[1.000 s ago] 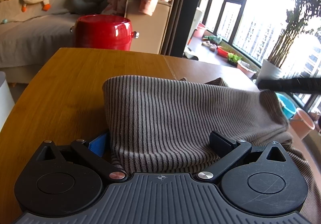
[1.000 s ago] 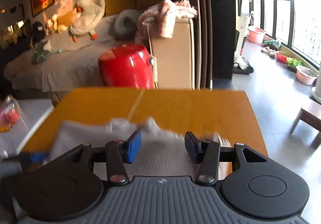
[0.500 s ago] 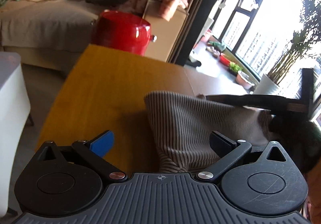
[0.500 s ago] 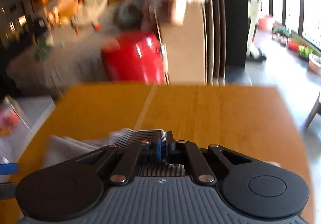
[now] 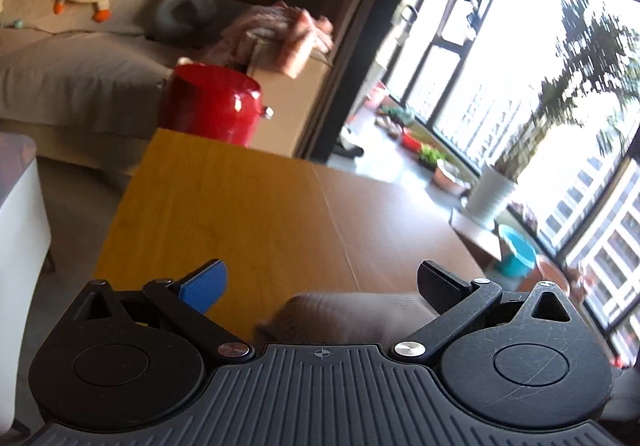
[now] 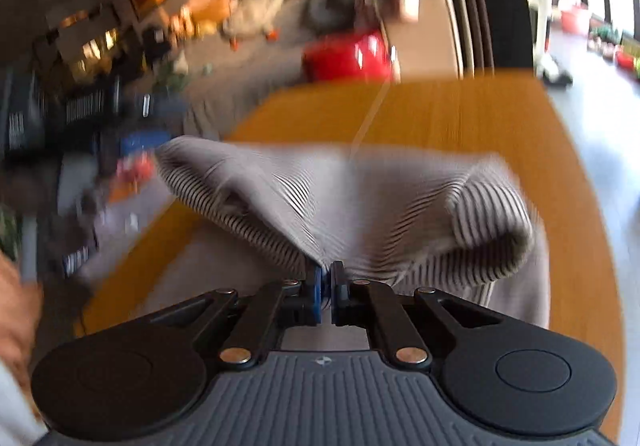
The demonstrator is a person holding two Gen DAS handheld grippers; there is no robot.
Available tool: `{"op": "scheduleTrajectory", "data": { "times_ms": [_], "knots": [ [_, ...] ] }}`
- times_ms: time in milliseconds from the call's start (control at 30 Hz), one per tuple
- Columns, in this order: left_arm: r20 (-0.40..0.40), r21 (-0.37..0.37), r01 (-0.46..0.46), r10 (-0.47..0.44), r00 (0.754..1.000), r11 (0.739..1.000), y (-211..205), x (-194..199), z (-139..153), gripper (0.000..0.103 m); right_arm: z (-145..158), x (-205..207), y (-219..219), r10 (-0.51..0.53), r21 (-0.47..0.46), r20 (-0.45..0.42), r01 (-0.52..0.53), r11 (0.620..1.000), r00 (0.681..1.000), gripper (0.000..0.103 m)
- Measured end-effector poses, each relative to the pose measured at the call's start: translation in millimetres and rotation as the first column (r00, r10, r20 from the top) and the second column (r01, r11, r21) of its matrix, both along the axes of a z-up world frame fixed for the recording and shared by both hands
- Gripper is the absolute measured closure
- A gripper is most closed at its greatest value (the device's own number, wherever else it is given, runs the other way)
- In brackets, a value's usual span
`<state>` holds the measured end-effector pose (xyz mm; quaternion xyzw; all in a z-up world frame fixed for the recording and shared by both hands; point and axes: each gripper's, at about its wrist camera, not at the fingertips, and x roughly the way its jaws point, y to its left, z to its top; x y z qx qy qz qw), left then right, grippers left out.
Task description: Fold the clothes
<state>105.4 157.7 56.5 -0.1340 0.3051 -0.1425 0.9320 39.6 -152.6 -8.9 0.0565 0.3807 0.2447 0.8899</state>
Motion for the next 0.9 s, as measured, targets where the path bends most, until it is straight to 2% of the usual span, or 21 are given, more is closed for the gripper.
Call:
{"op": "scheduleTrajectory", "data": {
  "times_ms": [67,133,167,200,267,300,333,400,467,533,567,600,733,833,900],
  "knots": [
    [-0.020,0.028,0.032,-0.032,0.999,0.999,-11,-7,-4,0.000,-2,-15,-2,0.019,-0.054,0.010,-0.018,0.998,1.000,0.098],
    [-0.052,0.051,0.060,-0.057,0.997,0.997,-17,-11,-12,0.000,11,-26,-13,0.012,-0.048,0.048,-0.009,0.999,0.999,0.088],
    [-0.078,0.057,0.068,-0.064,0.995,0.996,-20,-13,-16,0.000,21,-28,-22,-0.007,-0.030,0.074,0.009,1.000,0.997,0.074],
    [-0.103,0.061,0.076,-0.070,0.992,0.995,-22,-13,-21,0.000,32,-29,-32,-0.039,-0.007,0.106,0.040,0.999,0.994,0.056],
    [-0.151,0.048,0.085,-0.077,0.986,0.995,-24,-12,-32,0.000,47,-31,-52,-0.124,0.023,0.167,0.122,0.992,0.978,0.041],
    [-0.172,0.029,0.085,-0.078,0.982,0.996,-23,-11,-36,0.002,51,-27,-59,-0.168,0.027,0.179,0.166,0.986,0.969,0.038],
    [-0.193,0.011,0.084,-0.080,0.978,0.996,-23,-10,-41,0.004,50,-21,-65,-0.211,0.030,0.172,0.209,0.977,0.962,0.037],
    [-0.257,-0.040,0.077,-0.085,0.963,0.996,-21,-3,-54,0.020,37,-6,-70,-0.267,0.046,0.124,0.263,0.964,0.956,0.037],
    [-0.324,-0.087,0.064,-0.089,0.942,0.994,-18,8,-68,0.023,15,8,-65,-0.270,0.064,0.045,0.267,0.962,0.962,0.037],
    [-0.301,-0.083,0.071,-0.093,0.949,0.994,-19,16,-70,0.027,-5,20,-54,-0.251,0.054,0.001,0.251,0.966,0.968,0.042],
    [-0.293,-0.076,0.077,-0.096,0.951,0.994,-20,21,-70,0.028,-14,26,-49,-0.248,0.051,-0.017,0.249,0.967,0.969,0.047],
    [-0.286,-0.069,0.083,-0.100,0.953,0.994,-21,26,-71,0.029,-19,34,-45,-0.252,0.056,-0.021,0.253,0.966,0.967,0.048],
    [-0.234,-0.008,0.084,-0.084,0.969,0.996,-26,51,-74,0.031,-22,69,-38,-0.269,0.067,0.000,0.268,0.961,0.963,0.054],
    [-0.193,0.031,0.069,-0.062,0.979,0.997,-29,78,-75,0.032,-24,100,-33,-0.263,0.040,0.039,0.261,0.964,0.964,0.056],
    [-0.160,0.050,0.051,-0.043,0.986,0.997,-30,96,-74,0.034,-25,124,-29,-0.262,0.035,0.067,0.260,0.965,0.963,0.063]
  ]
}}
